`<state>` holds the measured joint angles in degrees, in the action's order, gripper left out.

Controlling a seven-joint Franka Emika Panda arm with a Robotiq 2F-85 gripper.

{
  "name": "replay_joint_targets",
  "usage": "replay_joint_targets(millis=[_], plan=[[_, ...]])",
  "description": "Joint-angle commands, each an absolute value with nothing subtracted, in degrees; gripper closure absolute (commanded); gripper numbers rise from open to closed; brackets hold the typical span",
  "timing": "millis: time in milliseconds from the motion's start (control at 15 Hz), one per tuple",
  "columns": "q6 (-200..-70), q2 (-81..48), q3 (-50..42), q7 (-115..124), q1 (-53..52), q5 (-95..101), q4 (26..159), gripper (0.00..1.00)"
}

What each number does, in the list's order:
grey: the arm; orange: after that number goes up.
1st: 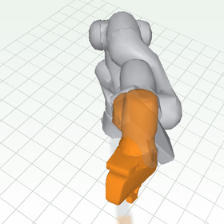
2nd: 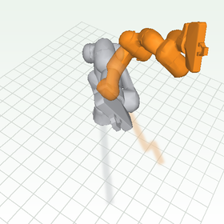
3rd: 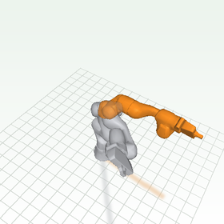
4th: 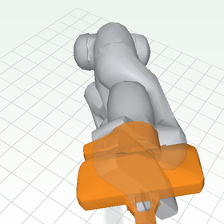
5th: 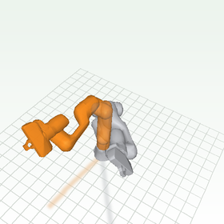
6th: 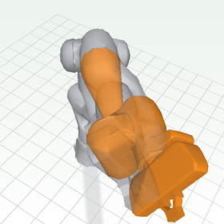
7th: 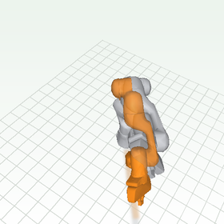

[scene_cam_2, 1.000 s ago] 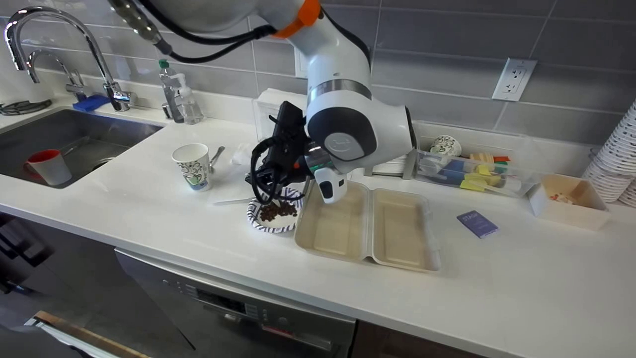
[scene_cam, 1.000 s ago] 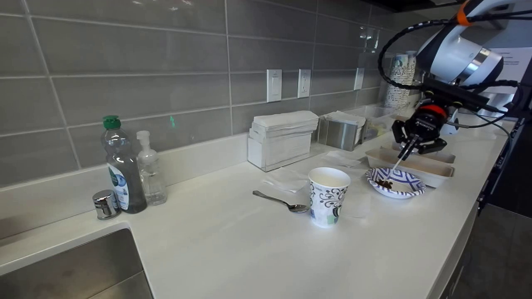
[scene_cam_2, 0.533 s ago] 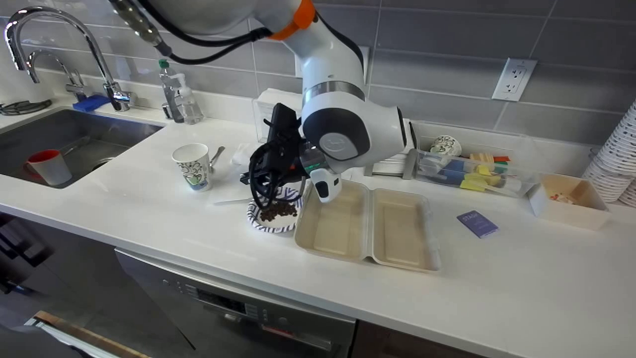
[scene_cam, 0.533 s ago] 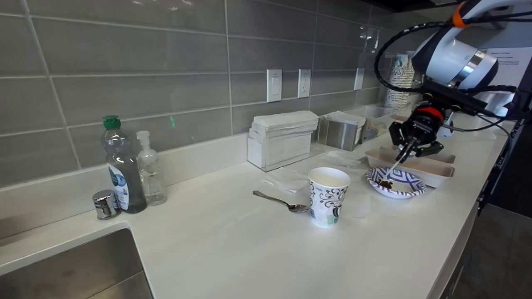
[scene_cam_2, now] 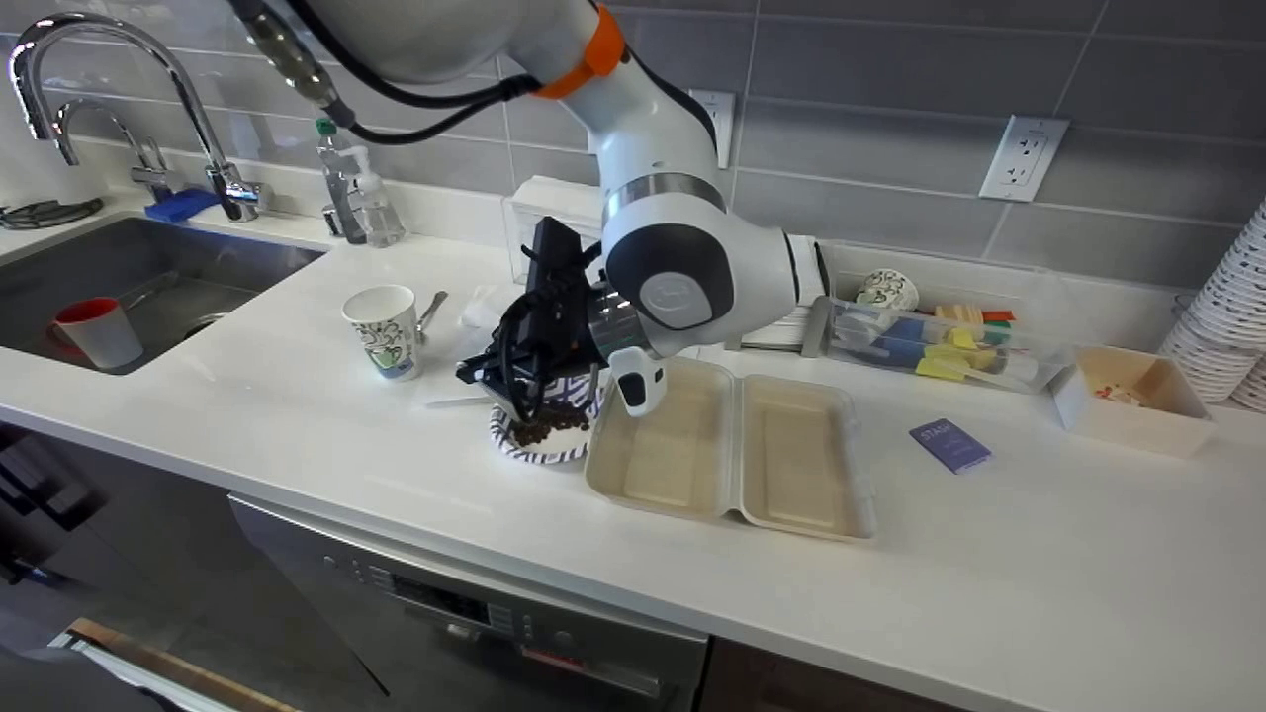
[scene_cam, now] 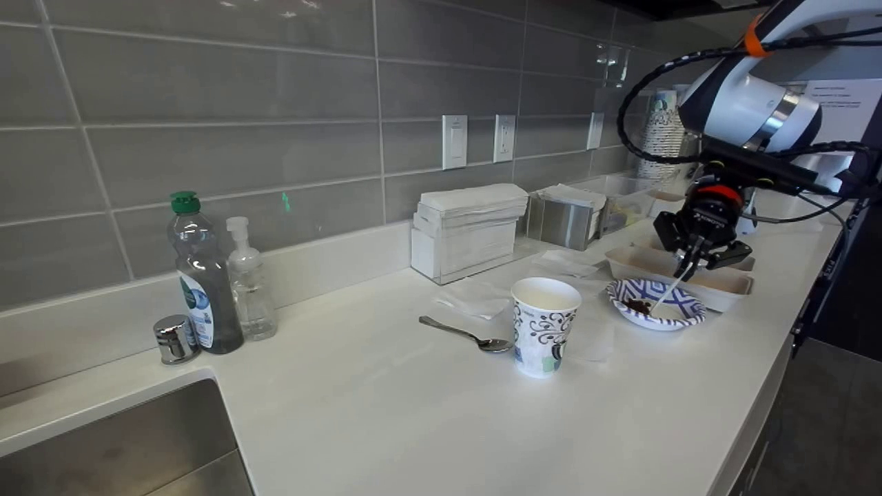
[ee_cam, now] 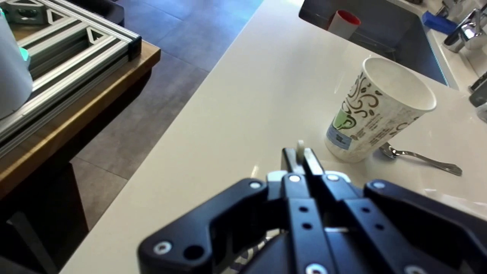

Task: Use the white knife to stir the contents in the black and white bowl on the left.

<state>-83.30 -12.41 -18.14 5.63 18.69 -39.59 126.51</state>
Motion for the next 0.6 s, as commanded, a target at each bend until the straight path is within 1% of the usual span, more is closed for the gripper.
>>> replay_joint_targets(millis=[0,533], plan=[[-80.8,-13.5,-18.4,6.8,18.8,-36.5,125.7,0.99],[-80.1,-12.8,-19.4,10.9,19.0,-32.8,124.0,0.99]])
